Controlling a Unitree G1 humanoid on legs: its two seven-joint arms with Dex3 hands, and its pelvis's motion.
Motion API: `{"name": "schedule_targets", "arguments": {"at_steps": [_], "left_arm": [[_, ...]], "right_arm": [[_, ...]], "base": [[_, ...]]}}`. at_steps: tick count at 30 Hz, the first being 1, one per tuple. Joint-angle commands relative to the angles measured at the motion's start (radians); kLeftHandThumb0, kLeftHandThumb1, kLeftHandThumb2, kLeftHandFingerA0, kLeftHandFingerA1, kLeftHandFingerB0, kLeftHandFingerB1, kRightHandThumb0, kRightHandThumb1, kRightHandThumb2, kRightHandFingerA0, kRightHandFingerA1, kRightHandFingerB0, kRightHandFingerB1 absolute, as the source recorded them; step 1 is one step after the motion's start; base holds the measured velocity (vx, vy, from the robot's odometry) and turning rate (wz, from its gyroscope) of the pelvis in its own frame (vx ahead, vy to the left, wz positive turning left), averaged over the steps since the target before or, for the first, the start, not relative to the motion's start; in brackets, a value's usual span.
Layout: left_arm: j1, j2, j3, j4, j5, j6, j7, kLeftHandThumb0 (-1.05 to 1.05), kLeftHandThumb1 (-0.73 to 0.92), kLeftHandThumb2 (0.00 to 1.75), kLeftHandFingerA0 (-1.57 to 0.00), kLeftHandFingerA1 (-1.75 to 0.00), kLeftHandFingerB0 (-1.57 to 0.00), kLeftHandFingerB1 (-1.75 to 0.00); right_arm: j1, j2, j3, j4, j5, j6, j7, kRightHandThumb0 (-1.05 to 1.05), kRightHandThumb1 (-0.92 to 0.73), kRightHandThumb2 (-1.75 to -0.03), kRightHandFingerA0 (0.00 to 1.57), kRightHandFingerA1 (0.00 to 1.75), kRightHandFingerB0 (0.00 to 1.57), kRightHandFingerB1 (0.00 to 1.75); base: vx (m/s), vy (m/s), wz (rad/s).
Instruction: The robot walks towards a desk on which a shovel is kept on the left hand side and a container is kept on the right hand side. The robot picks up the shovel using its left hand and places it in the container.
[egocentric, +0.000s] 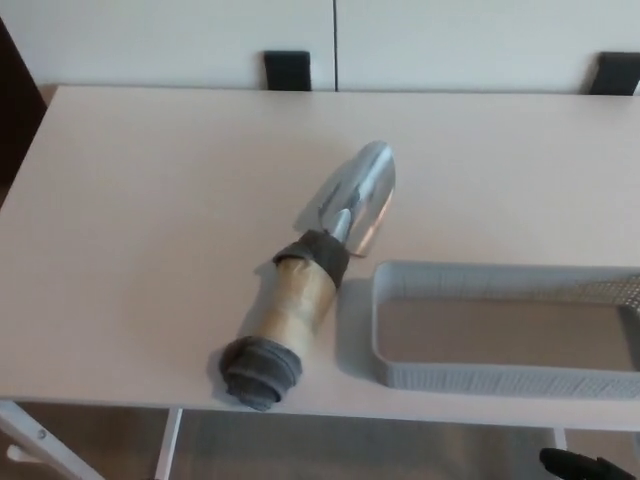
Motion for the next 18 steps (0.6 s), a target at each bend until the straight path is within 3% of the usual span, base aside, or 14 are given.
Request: {"name": "schedule_targets", "arguments": {"at_steps": [1,2,3,4,10,11,17,18], "left_arm": [[-0.01,0.017,0.011,-0.003,0.002,0.012,0.004,-0.48,0.52,0.86,-0.35,-0.5,-0.21,-0.43],[-0.015,0.015,0.01,-0.006,0.005,0.019,0.009,-0.48,0.52,0.87,-0.35,-0.5,-0.21,-0.43],[-0.021,0.015,0.009,-0.007,0.005,0.023,0.01,-0.48,0.52,0.87,-0.35,-0.5,-0.21,-0.43],[-0.024,0.018,0.006,-0.006,0.009,0.023,0.011,-0.48,0.52,0.87,-0.34,-0.5,-0.21,-0.43],[-0.037,0.021,0.003,-0.003,0.018,0.015,0.019,-0.52,0.53,0.86,-0.34,-0.49,-0.21,-0.42],[-0.032,0.02,0.002,-0.005,0.019,0.013,0.021,-0.53,0.54,0.86,-0.34,-0.49,-0.22,-0.42],[-0.011,0.027,-0.005,-0.024,0.036,-0.007,0.028,-0.49,0.53,0.88,-0.35,-0.51,-0.21,-0.43],[-0.007,0.03,-0.01,-0.026,0.047,-0.02,0.031,-0.52,0.69,0.61,-0.4,-0.32,-0.33,-0.3]], "right_arm": [[0.0,0.003,-0.004,0.0,0.016,-0.02,0.001,-0.37,-0.51,-0.54,0.56,0.51,0.41,0.44],[-0.006,0.004,-0.007,0.002,0.015,-0.014,-0.006,-0.42,-0.42,-0.69,0.52,0.58,0.39,0.51],[-0.01,0.004,-0.009,0.003,0.016,-0.013,-0.008,-0.42,-0.42,-0.69,0.52,0.58,0.39,0.51],[-0.01,0.001,-0.009,0.003,0.016,-0.013,-0.002,-0.36,-0.51,-0.54,0.54,0.51,0.39,0.43],[-0.013,0.001,-0.013,-0.012,0.015,-0.004,-0.01,-0.38,-0.5,-0.54,0.56,0.5,0.41,0.43],[-0.008,0.004,-0.015,-0.023,0.02,0.008,-0.011,-0.44,-0.41,-0.69,0.52,0.57,0.39,0.51],[-0.012,0.005,-0.011,-0.017,0.021,0.002,-0.004,-0.42,-0.42,-0.69,0.51,0.57,0.37,0.51],[-0.009,0.004,-0.009,-0.022,0.018,0.0,-0.002,-0.43,-0.42,-0.69,0.51,0.57,0.37,0.51]], "base": [[0.08,0.238,-0.12],[0.01,0.257,0.16],[0.02,0.233,-0.26],[0.01,0.226,0.26],[0.01,0.06,0.06],[0.0,0.0,0.0],[0.0,-0.053,0.03],[0.01,-0.081,0.05]]}}
